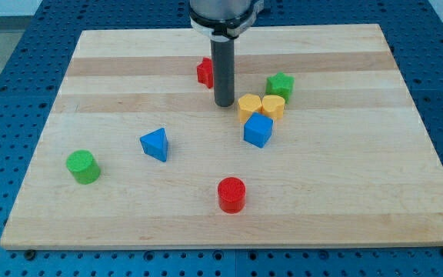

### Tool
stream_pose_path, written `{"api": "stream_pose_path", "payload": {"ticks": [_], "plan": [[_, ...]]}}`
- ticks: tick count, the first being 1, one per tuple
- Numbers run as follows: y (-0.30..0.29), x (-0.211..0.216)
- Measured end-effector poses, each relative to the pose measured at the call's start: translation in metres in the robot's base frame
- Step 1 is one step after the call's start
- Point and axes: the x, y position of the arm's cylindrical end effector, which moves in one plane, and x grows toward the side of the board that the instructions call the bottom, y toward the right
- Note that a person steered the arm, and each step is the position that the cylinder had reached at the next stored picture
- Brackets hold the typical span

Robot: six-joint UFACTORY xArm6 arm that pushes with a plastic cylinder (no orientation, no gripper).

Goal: Separate the group of blocks

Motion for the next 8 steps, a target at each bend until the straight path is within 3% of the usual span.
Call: {"api": "stream_pose_path", "payload": {"ticks": [2,3,4,8], "plan": [[0.004,0.037],[0.008,0.037],[0.062,0.037],[0.103,0.043]]}}
